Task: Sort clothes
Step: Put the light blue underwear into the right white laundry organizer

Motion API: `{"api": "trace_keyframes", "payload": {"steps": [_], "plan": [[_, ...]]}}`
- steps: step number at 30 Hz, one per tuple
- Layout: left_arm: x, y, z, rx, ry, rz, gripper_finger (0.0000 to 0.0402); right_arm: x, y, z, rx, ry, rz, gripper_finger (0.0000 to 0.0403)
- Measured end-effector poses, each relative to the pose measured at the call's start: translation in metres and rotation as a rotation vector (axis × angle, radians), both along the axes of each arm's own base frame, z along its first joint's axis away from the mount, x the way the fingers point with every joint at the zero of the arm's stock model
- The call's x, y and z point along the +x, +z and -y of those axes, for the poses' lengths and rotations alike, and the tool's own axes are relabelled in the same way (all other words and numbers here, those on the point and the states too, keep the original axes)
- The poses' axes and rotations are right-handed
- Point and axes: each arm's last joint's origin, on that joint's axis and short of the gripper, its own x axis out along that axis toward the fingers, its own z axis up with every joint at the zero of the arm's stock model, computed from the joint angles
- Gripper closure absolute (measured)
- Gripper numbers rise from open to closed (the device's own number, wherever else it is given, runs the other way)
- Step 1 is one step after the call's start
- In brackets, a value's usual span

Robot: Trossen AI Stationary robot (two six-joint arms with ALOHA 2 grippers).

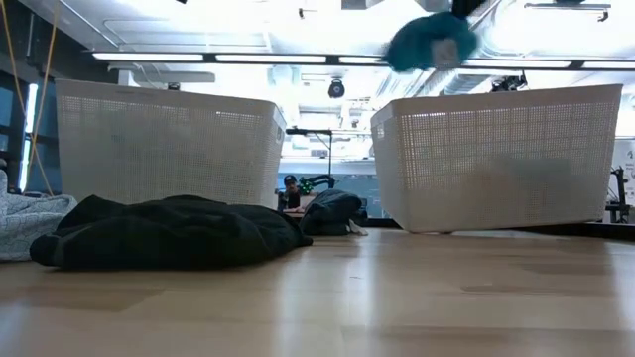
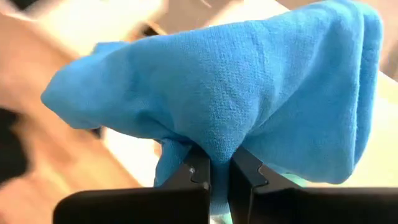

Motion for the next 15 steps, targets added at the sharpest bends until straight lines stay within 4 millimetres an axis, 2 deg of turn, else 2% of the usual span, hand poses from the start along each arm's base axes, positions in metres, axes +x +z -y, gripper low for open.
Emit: {"api": "trace_keyframes", "payload": {"steps": [3,6,10,15], "plan": [[0.0,0.0,0.0,0.001,0.012,0.001,0.0108,-0.018,-0.006,0.019,0.024,-0.125,-0.079,0.0398],[0.0,0.0,0.0,0.001,0.012,0.001,0.0108,-0.031,-0.023,0.039,0.078,-0.194,-0.167,0.0398],[0.0,0.0,0.0,-0.002,0.012,0.002,0.0108,-0.036,-0.064,0.069,0.165,-0.24,-0.258,0.0398],[0.0,-0.001,0.0,-0.032,0.016,0.004,0.0108,-0.04,-0.123,0.102,0.306,-0.268,-0.203,0.0398]]}}
